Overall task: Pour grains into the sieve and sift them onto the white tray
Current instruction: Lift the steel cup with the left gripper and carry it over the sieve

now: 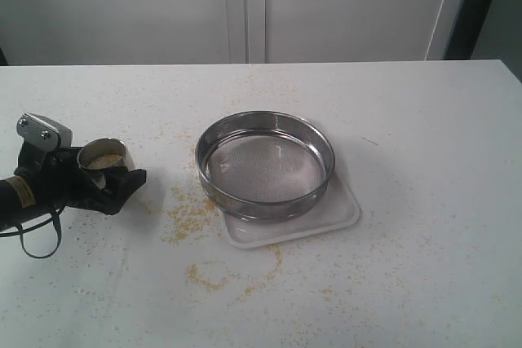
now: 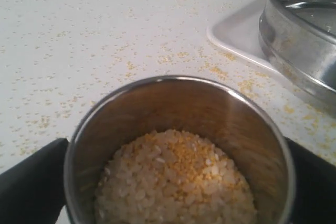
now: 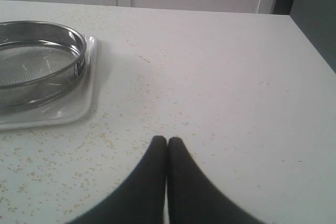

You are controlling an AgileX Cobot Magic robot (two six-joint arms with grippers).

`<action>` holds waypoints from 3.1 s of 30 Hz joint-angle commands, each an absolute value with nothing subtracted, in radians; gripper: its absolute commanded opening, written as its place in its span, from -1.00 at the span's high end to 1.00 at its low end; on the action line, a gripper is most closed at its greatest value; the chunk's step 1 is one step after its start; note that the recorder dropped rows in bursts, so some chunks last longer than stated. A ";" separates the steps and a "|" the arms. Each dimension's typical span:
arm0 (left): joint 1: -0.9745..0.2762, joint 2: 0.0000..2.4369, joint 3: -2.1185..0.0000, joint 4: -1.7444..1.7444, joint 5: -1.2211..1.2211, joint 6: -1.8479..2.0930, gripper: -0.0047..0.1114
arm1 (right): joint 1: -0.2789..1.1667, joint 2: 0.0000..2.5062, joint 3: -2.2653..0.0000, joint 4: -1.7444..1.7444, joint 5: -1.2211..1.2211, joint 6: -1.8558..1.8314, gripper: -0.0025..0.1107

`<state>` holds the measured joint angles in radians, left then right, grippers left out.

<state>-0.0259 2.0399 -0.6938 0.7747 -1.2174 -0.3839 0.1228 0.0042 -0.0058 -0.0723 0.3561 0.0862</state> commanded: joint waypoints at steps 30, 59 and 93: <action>-0.035 2.072 -0.712 0.762 -1.221 -0.394 0.80 | 0.121 0.000 0.000 -0.079 0.339 0.083 0.96; -0.035 1.895 -0.712 0.840 -1.221 -0.512 0.92 | 0.121 0.000 0.000 -0.079 0.339 0.083 0.96; -0.425 1.703 -1.131 0.842 -0.315 -0.651 0.92 | 0.121 0.000 0.000 -0.079 0.339 0.083 0.96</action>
